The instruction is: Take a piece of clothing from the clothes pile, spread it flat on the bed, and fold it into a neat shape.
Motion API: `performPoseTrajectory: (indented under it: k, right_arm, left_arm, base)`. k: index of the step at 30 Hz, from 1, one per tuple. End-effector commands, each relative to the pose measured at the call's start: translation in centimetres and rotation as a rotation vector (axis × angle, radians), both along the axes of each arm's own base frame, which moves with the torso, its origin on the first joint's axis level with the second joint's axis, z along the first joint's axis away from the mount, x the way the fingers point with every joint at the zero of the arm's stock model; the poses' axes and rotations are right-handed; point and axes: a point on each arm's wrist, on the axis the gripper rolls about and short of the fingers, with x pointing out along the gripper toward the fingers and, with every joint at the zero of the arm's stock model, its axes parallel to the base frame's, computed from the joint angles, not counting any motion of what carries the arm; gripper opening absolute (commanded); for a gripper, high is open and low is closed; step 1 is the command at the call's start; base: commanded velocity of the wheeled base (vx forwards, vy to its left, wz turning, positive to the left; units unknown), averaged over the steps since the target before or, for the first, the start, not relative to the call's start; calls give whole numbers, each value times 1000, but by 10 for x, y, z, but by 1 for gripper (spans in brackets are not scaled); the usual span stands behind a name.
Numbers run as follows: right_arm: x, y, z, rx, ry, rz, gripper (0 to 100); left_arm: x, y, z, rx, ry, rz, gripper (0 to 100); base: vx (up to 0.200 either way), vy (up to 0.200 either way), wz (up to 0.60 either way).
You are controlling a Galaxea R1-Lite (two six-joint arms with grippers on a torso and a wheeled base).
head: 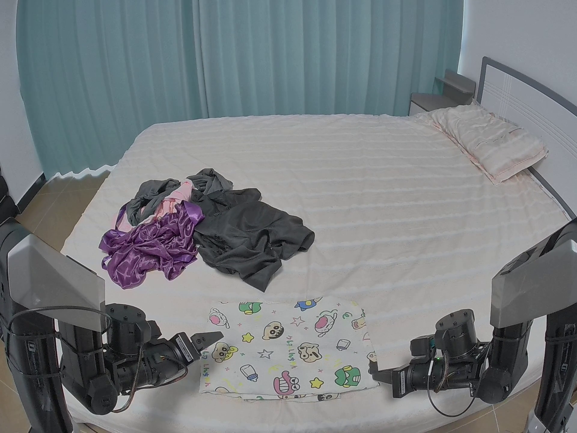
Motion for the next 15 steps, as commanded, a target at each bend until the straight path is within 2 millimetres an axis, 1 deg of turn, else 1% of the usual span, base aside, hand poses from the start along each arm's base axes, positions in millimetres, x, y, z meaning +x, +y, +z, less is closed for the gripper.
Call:
performPoseTrajectory:
  k: [1, 4, 6, 7, 9, 11, 13, 14, 15]
  right_arm:
    - [-1, -1, -1, -4, 4, 1, 100]
    - [1, -2, 4, 7, -18, -7, 100]
    - [6, -4, 11, 27, -51, -24, 100]
    - [11, -7, 18, 42, -81, -40, 100]
    - [26, -7, 30, 77, -145, -68, 100]
    - [44, -2, 32, 91, -164, -84, 100]
    - [60, 3, 29, 90, -137, -106, 100]
    - [63, 5, 29, 92, -127, -111, 100]
    - [75, 10, 29, 113, -107, -132, 100]
  left_arm:
    - [1, 0, 0, -4, -12, 0, 100]
    - [2, -1, 0, -5, -14, 0, 100]
    - [2, -1, 0, -5, -14, 0, 100]
    - [2, 0, 0, -6, -16, 2, 100]
    - [3, 1, 1, -10, -17, 5, 100]
    - [6, 1, 1, -17, -24, 7, 100]
    - [6, 1, 1, -16, -24, 8, 100]
    - [6, 1, 1, -16, -24, 8, 100]
    - [6, 1, 1, -16, -24, 8, 100]
  base:
    - [0, 0, 0]
    - [0, 0, 0]
    - [0, 0, 0]
    - [0, 0, 0]
    - [0, 0, 0]
    - [0, 0, 0]
    - [0, 0, 0]
    - [0, 0, 0]
    - [0, 0, 0]
